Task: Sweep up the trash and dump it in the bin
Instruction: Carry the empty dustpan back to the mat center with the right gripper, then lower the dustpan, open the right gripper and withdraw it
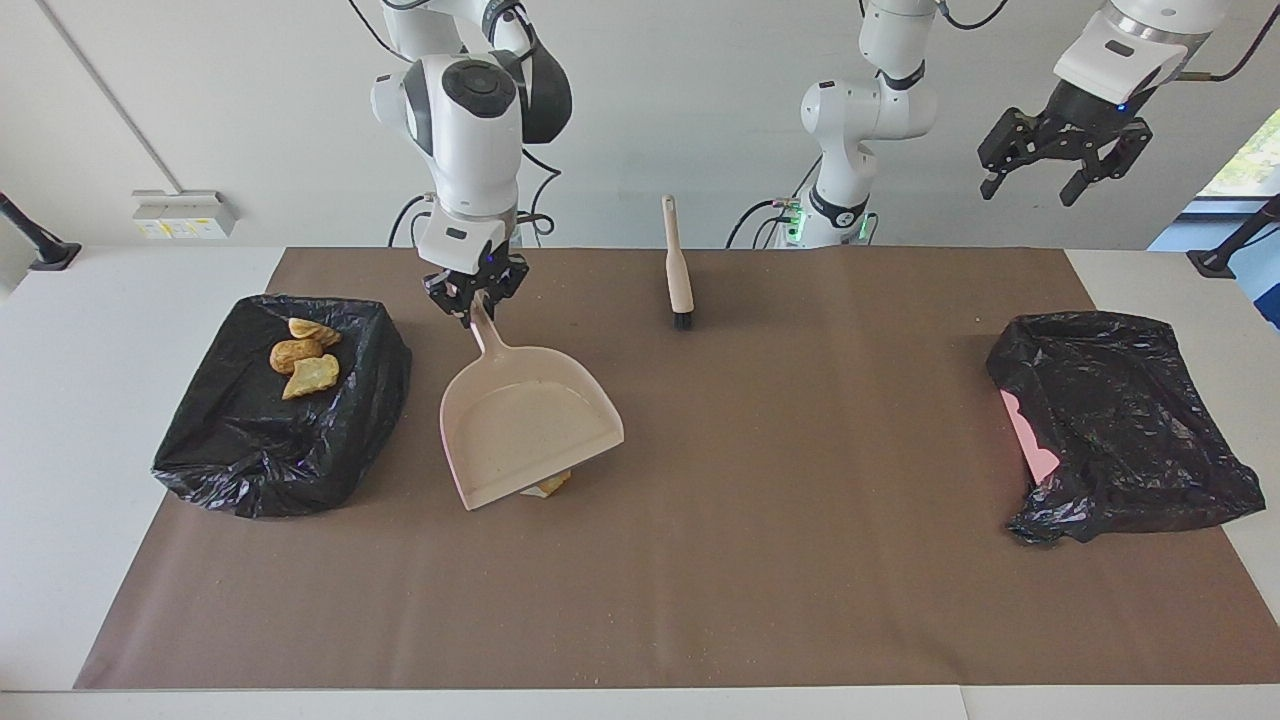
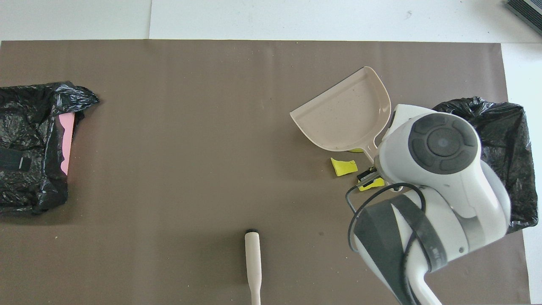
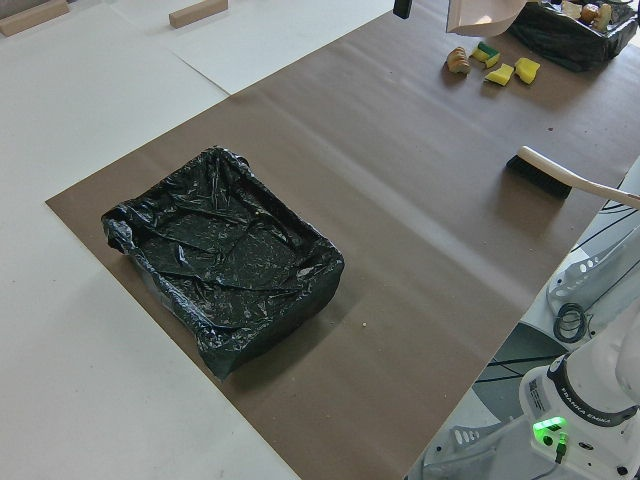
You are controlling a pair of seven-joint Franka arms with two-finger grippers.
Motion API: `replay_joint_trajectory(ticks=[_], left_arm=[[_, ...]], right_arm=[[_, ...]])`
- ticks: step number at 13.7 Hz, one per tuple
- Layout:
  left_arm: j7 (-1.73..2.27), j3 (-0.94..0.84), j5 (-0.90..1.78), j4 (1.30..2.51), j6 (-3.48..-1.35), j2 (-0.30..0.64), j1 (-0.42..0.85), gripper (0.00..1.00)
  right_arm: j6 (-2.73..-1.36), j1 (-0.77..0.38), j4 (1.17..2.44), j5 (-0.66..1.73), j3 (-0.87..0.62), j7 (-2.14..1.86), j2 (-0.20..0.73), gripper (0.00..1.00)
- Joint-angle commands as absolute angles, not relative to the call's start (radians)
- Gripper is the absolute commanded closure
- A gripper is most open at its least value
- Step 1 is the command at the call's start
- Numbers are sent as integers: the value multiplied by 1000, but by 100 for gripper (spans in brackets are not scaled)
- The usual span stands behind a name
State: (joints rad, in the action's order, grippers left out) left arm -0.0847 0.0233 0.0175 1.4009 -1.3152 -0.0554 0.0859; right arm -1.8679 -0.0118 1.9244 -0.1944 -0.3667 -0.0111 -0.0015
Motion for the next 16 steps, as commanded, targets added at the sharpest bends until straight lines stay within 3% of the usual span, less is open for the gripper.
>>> replay_joint_trajectory(ticks=[1,4,10,12,14,15,16], left_arm=[[-89,18,0,1420,-1315,-72,74,0],[-86,18,0,1427,-1316,-77,74,0],[-91,17,2,1427,-1304,-80,77,0],[-89,17,2,1428,-1301,-80,77,0],[-89,17,2,1427,-1313,-78,77,0],[-90,18,2,1427,-1313,-78,77,0],[-91,18,2,1427,-1307,-80,77,0]], right_arm=[[-1936,-72,1896,-135,-360,165,78,100],[-1992,-121,1882,-52,-360,320,116,100],[-2094,-277,1779,-51,-360,625,316,100],[-2184,-334,1743,-61,-357,707,388,100],[-2200,-341,1736,-64,-357,713,408,100],[-2203,-338,1738,-64,-357,713,408,91],[-2212,-333,1744,-69,-357,709,408,55]])
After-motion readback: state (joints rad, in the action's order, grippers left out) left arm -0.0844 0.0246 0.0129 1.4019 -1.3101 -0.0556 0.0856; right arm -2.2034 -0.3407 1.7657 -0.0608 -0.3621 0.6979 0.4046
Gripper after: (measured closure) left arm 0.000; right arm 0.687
